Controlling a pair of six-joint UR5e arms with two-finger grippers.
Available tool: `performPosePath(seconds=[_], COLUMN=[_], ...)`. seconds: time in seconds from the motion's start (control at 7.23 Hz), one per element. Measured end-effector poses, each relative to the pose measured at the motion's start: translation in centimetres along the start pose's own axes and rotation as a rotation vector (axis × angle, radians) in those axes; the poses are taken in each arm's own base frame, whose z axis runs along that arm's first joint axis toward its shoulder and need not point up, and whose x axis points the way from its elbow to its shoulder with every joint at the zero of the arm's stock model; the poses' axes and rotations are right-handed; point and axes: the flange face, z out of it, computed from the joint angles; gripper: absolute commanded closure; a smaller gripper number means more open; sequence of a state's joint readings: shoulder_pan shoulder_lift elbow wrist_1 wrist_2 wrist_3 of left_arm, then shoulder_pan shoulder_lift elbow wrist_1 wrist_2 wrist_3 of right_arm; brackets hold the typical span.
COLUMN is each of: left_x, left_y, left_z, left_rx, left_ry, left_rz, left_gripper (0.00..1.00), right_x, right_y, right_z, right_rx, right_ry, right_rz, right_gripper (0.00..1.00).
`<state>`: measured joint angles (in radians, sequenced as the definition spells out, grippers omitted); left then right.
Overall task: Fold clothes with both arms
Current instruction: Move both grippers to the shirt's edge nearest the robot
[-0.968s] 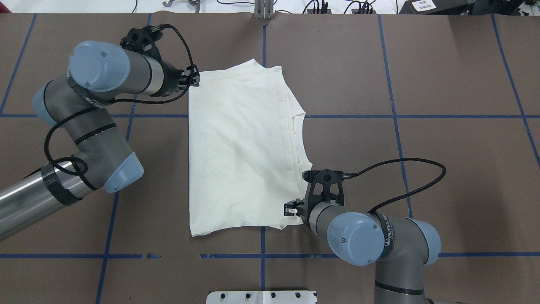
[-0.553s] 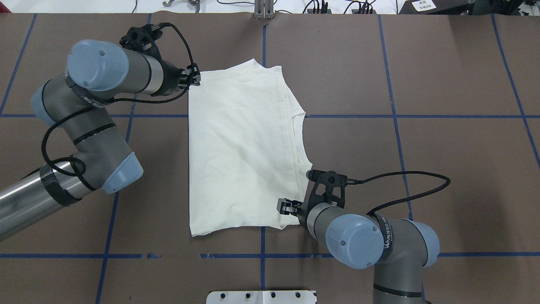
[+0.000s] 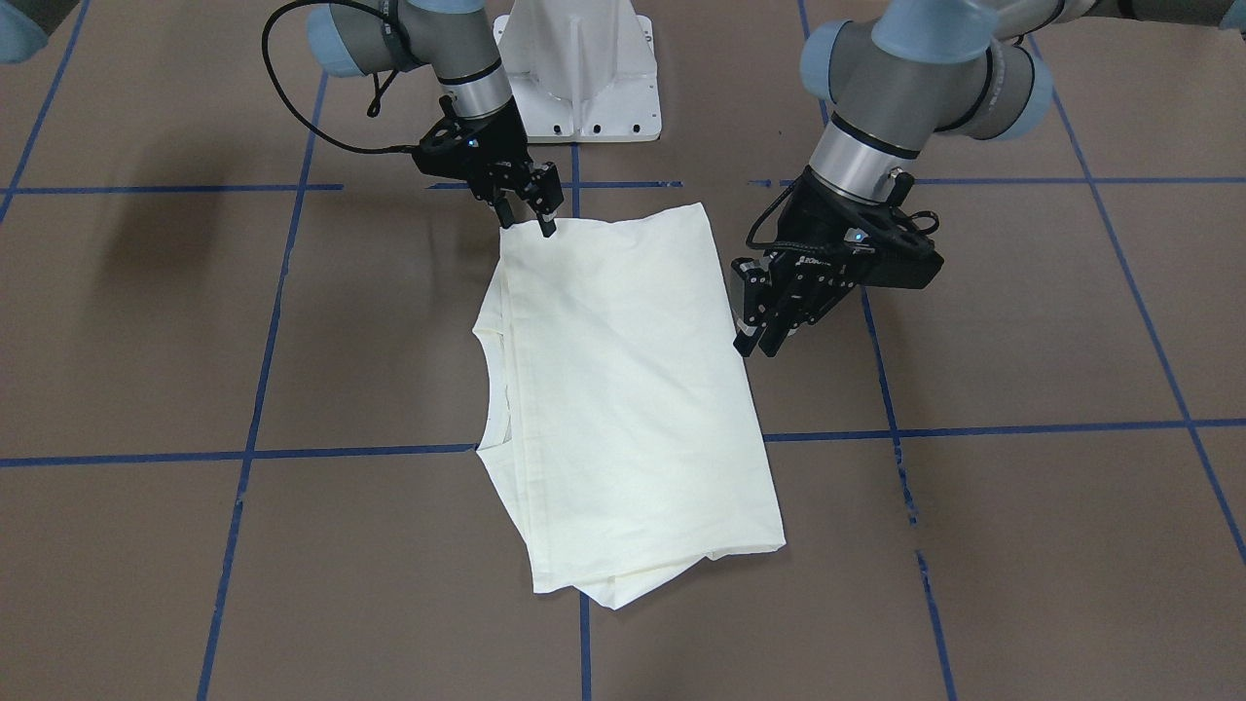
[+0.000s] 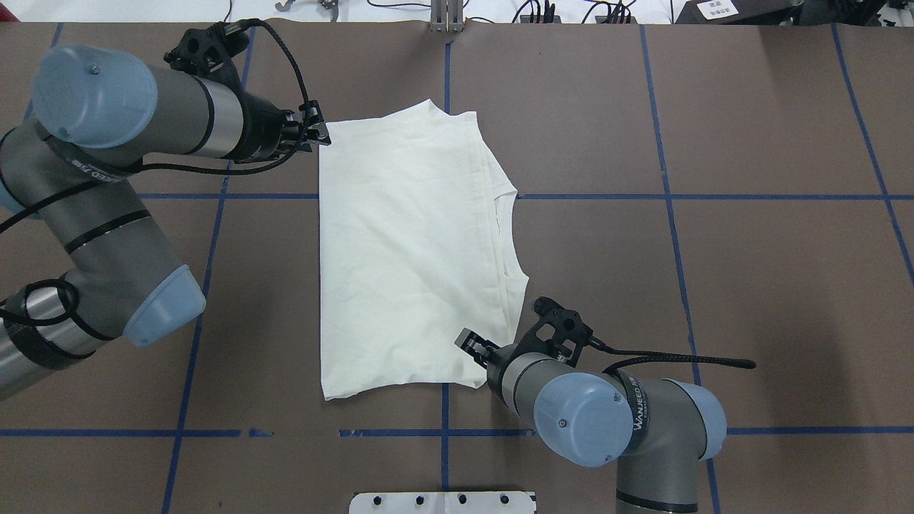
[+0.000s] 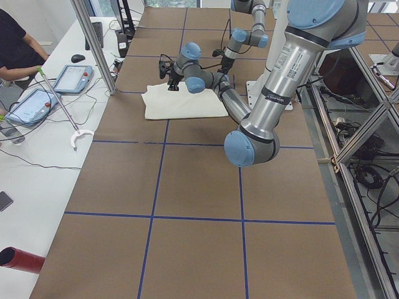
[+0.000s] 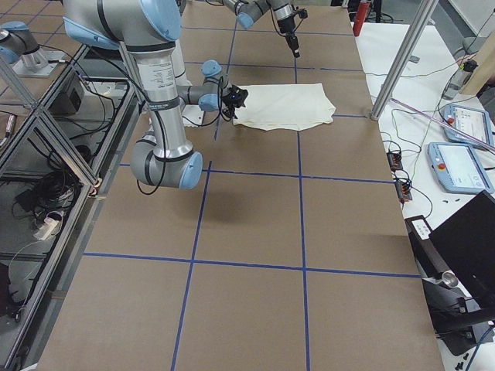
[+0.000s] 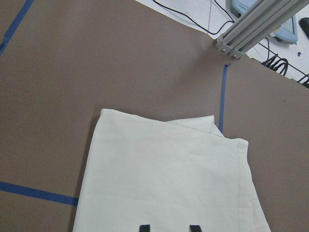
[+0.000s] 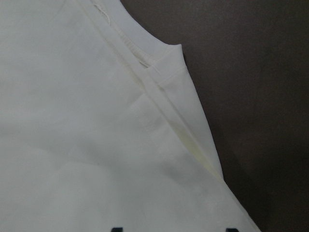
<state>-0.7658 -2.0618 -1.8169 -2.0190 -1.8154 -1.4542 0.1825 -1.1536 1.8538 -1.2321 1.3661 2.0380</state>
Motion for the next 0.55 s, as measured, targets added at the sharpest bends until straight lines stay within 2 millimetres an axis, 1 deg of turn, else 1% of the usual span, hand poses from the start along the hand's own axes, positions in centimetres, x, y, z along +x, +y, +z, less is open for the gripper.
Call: performPosePath(seconds=[0.28,0.55], left_x=[0.11,0.08], left_y=[0.03,0.03], left_z=[-0.34,-0.37], left_rx=[-0.001,-0.001], left_ry=[0.002,0.002], left_rz=[0.000,0.000], left_gripper=[0.61,0.61], right_x=[-0.02,0.28], right_y=[-0.25,-0.52], right_z=[0.22,0.90], right_rx=[0.006,0.016], right_ry=[0.004,0.017], right_rz=[0.026,0.030], right_gripper=[0.22,0.22])
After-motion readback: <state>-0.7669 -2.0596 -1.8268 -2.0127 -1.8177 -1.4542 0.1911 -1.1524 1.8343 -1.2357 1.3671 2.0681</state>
